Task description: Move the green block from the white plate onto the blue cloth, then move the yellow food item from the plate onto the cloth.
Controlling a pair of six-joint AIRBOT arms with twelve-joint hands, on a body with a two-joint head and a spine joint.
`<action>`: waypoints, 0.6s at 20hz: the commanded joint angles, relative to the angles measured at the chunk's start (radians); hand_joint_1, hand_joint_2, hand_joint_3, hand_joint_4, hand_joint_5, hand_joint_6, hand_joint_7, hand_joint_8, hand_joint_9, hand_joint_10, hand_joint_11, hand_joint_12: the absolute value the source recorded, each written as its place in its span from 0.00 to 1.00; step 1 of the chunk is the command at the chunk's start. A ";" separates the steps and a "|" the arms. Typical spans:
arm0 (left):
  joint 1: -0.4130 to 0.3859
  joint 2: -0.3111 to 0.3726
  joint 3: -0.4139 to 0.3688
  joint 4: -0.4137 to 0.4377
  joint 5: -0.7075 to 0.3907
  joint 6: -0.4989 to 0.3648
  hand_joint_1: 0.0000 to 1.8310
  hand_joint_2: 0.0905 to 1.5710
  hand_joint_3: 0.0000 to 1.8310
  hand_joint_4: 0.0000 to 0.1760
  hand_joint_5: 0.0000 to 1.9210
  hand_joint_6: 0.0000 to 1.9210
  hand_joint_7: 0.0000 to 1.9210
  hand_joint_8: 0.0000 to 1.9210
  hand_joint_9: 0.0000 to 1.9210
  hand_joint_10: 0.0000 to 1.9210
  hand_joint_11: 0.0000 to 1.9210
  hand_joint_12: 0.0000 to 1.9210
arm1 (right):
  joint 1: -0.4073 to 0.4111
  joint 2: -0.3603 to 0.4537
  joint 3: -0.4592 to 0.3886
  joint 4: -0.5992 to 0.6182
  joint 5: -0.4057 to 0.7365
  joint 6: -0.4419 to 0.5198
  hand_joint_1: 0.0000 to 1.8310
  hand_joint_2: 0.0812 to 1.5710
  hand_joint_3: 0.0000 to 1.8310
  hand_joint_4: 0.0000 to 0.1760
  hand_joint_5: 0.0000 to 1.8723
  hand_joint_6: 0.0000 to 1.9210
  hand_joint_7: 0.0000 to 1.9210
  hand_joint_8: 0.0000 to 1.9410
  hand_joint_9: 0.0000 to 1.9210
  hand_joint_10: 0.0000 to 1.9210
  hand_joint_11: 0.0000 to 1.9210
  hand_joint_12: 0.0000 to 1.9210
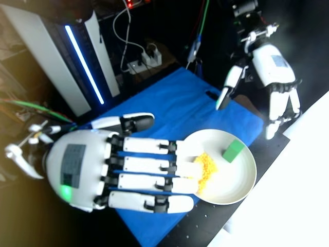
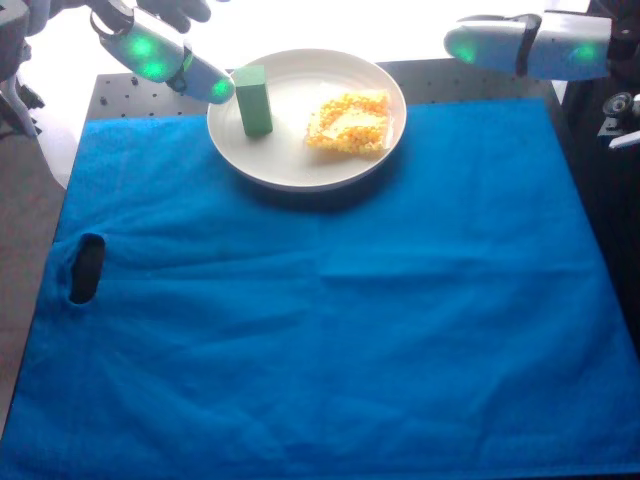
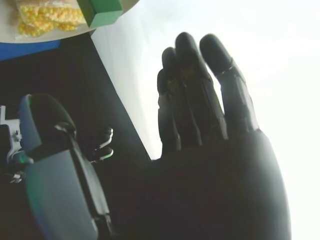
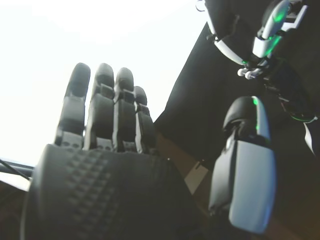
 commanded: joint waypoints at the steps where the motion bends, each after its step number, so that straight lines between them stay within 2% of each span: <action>1: -0.017 -0.005 0.010 -0.002 -0.081 -0.003 0.43 0.48 0.00 0.01 0.28 0.00 0.38 0.01 0.42 0.02 0.11 0.80 | 0.015 0.000 -0.003 0.017 0.123 0.005 0.30 0.61 0.01 0.00 0.08 0.00 0.17 0.00 0.17 0.00 0.01 0.32; 3: -0.022 -0.017 0.022 0.010 -0.070 -0.003 0.42 0.48 0.00 0.09 0.29 0.00 0.38 0.00 0.42 0.02 0.13 0.74 | 0.015 0.000 -0.008 0.013 0.129 0.005 0.28 0.66 0.01 0.00 0.07 0.00 0.16 0.00 0.17 0.00 0.01 0.32; 4: -0.022 -0.027 0.030 0.010 -0.068 -0.003 0.40 0.48 0.00 0.27 0.30 0.00 0.37 0.00 0.41 0.01 0.11 0.68 | 0.015 0.000 -0.011 0.011 0.133 0.005 0.27 0.64 0.00 0.01 0.09 0.00 0.18 0.00 0.18 0.00 0.03 0.31; 5: -0.021 -0.039 0.040 0.010 -0.064 -0.003 0.42 0.50 0.01 0.27 0.30 0.00 0.37 0.00 0.39 0.00 0.09 0.66 | 0.015 0.000 -0.016 0.010 0.138 0.005 0.29 0.60 0.00 0.26 0.11 0.00 0.15 0.00 0.15 0.00 0.01 0.37; 7: -0.017 -0.064 0.061 0.010 -0.055 -0.003 0.44 0.53 0.00 0.07 0.29 0.00 0.36 0.00 0.33 0.00 0.07 0.66 | 0.015 0.000 -0.030 -0.002 0.156 0.005 0.29 0.58 0.00 0.51 0.13 0.00 0.11 0.00 0.11 0.00 0.00 0.40; 8: -0.015 -0.072 0.066 0.010 -0.053 -0.003 0.44 0.51 0.00 0.21 0.31 0.00 0.39 0.00 0.34 0.01 0.08 0.64 | 0.015 0.000 -0.037 -0.015 0.163 0.005 0.29 0.59 0.00 0.64 0.14 0.00 0.10 0.00 0.11 0.00 0.00 0.38; 9: -0.014 -0.079 0.072 0.010 -0.054 -0.003 0.44 0.50 0.00 0.27 0.31 0.00 0.40 0.00 0.35 0.01 0.10 0.62 | 0.015 0.000 -0.042 -0.028 0.166 0.005 0.29 0.60 0.00 0.66 0.13 0.00 0.09 0.00 0.09 0.00 0.00 0.35; 12: -0.011 -0.095 0.081 0.011 -0.056 -0.003 0.45 0.50 0.00 0.00 0.28 0.00 0.40 0.00 0.40 0.02 0.16 0.61 | 0.015 0.000 -0.046 -0.030 0.174 0.005 0.29 0.61 0.00 0.62 0.13 0.00 0.08 0.00 0.09 0.00 0.00 0.30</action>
